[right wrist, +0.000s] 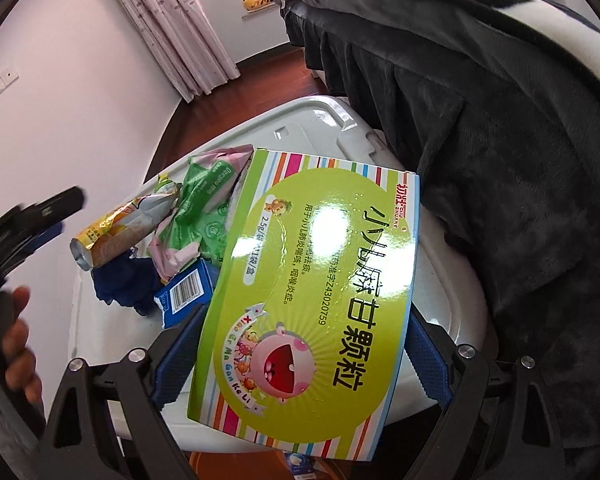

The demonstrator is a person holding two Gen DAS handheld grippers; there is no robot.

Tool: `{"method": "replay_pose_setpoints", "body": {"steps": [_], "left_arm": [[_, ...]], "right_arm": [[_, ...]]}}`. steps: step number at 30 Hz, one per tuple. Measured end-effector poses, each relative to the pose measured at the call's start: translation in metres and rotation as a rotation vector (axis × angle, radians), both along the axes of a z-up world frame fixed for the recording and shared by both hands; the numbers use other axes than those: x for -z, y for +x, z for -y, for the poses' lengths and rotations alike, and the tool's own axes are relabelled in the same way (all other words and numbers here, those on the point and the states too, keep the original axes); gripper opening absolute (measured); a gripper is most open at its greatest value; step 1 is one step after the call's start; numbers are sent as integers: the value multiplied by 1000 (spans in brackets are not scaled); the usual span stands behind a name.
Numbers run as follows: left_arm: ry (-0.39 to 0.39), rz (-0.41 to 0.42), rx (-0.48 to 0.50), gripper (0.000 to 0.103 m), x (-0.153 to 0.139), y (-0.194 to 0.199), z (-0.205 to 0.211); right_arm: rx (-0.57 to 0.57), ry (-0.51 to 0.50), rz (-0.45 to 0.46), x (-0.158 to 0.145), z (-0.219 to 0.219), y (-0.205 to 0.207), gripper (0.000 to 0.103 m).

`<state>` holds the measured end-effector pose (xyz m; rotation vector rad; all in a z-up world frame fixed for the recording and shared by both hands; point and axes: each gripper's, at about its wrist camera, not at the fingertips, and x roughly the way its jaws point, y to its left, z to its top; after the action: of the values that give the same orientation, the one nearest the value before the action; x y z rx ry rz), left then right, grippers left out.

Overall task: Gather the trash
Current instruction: 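Grasp the orange Cici jelly pouch with the left gripper while the right holds the medicine box, then lower the pouch and medicine box into the orange bucket and open both grippers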

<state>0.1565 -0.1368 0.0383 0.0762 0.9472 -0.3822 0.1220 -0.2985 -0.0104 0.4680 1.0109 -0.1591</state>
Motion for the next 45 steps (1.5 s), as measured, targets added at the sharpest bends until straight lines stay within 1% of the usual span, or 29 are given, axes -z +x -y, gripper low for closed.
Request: {"method": "replay_pose_setpoints", "body": {"steps": [1,2,3,4,7,9,10,11,12,13,17,22,28,34,36,39,40,42,45], "left_arm": [[1,-17,-2,86,3,5,0],[7,-53,8,82,7,13,2],[12,-95,18,81,12,20,5],[15,-119,26,81,15,24,6],[42,-158,22,77,22,34,10],[64,-180,31,63,26,37,11],[76,-224,37,61,31,40,13],[75,-248,41,52,35,42,13],[79,-265,40,51,38,45,13],[81,-271,40,51,40,47,13],[93,-260,44,41,39,47,14],[83,-245,39,41,33,47,10],[49,-192,30,40,5,35,0],[-1,-127,45,40,-34,-3,-16],[-32,-113,52,41,-47,-23,-25],[-66,-104,52,41,-57,-56,-39],[-71,-104,54,41,-57,-65,-43],[-91,-113,60,41,-54,-96,-54],[-89,-156,63,41,-36,-138,-66]], "right_arm": [[-1,4,2,0,1,-2,90],[2,8,5,1,2,-1,90],[4,11,8,2,5,-1,90],[3,15,10,2,6,0,90],[10,22,20,2,11,1,90],[15,19,26,1,13,2,90],[14,19,27,1,14,3,90],[15,22,28,1,14,3,90],[16,21,30,0,15,4,90],[15,20,32,0,15,4,90],[13,11,37,-2,14,4,90],[8,8,35,-1,12,1,90],[2,-2,49,-13,5,-6,90],[-25,-8,75,-33,-7,-19,90],[-38,-17,86,-41,-14,-26,90],[-60,-16,97,-50,-21,-39,90],[-67,-17,99,-52,-25,-45,90],[-98,-17,96,-54,-34,-57,90],[-144,-2,73,-48,-51,-80,90]]}}
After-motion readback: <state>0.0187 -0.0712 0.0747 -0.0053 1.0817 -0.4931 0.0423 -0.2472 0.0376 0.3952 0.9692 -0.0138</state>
